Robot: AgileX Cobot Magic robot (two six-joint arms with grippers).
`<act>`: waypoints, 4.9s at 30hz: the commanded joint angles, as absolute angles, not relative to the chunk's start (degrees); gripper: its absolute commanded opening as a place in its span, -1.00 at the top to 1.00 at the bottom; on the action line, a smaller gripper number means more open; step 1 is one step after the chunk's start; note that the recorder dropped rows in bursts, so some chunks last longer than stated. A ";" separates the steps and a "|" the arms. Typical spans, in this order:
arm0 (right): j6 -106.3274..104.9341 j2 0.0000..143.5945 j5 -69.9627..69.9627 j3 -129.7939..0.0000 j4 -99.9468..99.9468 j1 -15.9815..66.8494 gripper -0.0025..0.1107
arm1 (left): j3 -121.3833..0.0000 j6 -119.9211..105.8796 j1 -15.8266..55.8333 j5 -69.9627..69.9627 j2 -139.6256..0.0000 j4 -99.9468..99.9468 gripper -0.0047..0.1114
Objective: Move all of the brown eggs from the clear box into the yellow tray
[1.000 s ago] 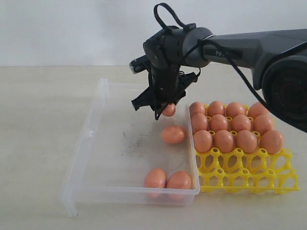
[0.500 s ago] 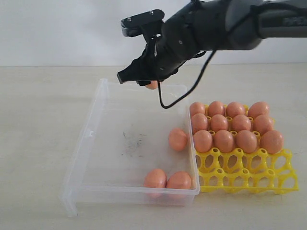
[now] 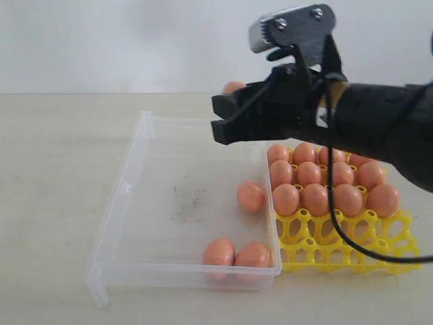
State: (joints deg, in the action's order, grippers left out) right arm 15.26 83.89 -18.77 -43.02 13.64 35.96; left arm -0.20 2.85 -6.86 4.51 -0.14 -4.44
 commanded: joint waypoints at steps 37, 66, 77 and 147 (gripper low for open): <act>7.04 104.64 -60.53 -17.37 18.92 24.51 0.96 | 0.00 3.36 -6.77 4.34 0.00 -4.95 0.85; 8.14 101.27 -61.37 -17.37 16.07 24.51 -0.05 | 0.00 3.36 -6.77 4.34 0.00 -4.95 0.85; 50.28 81.79 -35.75 -28.55 54.82 24.61 0.65 | 0.00 3.36 -6.77 4.34 0.00 -4.95 0.85; 18.13 131.42 69.96 -99.41 23.21 46.86 -0.16 | 0.00 3.36 -6.77 4.34 0.00 -4.95 0.85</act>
State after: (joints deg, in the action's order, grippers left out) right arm 17.99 130.52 69.62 -99.06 22.08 46.81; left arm -0.20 2.85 -6.86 4.51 -0.14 -4.44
